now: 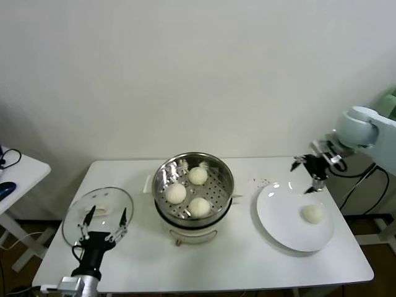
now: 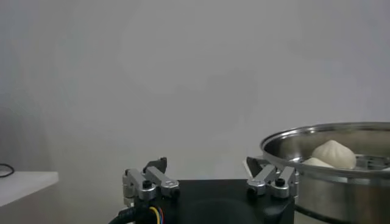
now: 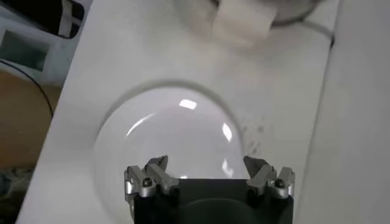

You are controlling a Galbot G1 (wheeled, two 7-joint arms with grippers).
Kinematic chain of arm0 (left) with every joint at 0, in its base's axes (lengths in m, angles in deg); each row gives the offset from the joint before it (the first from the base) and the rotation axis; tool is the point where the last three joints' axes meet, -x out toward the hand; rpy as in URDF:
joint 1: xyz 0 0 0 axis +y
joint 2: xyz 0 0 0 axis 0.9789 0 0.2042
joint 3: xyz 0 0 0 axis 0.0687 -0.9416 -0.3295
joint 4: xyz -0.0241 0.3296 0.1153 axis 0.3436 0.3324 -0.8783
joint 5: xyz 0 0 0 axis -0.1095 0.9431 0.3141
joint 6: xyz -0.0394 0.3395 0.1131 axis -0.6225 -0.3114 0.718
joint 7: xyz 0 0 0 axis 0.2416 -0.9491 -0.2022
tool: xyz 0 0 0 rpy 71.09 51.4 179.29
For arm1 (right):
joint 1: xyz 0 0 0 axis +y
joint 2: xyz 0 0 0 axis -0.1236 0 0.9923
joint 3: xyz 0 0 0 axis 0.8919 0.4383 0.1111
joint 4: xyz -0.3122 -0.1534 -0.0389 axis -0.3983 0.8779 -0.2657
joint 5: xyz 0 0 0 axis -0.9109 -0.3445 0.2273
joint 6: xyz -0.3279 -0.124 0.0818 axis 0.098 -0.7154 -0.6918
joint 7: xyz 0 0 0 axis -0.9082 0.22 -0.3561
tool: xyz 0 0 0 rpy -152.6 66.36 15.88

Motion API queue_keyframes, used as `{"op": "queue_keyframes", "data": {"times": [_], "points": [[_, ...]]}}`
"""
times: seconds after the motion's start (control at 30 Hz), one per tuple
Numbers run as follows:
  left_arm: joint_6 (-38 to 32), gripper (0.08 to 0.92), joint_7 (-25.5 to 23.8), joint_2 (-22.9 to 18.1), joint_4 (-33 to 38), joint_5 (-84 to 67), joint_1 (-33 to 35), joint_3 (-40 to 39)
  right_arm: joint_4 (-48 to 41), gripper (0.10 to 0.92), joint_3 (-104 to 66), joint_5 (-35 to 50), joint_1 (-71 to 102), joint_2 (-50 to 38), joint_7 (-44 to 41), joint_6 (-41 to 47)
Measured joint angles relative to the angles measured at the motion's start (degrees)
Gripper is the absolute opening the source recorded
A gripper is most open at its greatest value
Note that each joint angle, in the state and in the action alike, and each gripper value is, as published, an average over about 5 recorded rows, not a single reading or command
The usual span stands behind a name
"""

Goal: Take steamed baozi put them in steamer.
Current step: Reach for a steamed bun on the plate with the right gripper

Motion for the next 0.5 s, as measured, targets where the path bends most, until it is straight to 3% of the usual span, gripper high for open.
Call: {"op": "queue_keyframes", "data": {"times": [0.5], "points": [[-0.18, 0.823, 0.02, -0.36, -0.11, -0.1, 0.65, 0.69, -8.74, 0.823, -19.52, -15.1, 24.25, -2.34, 1.85, -0.56]]}}
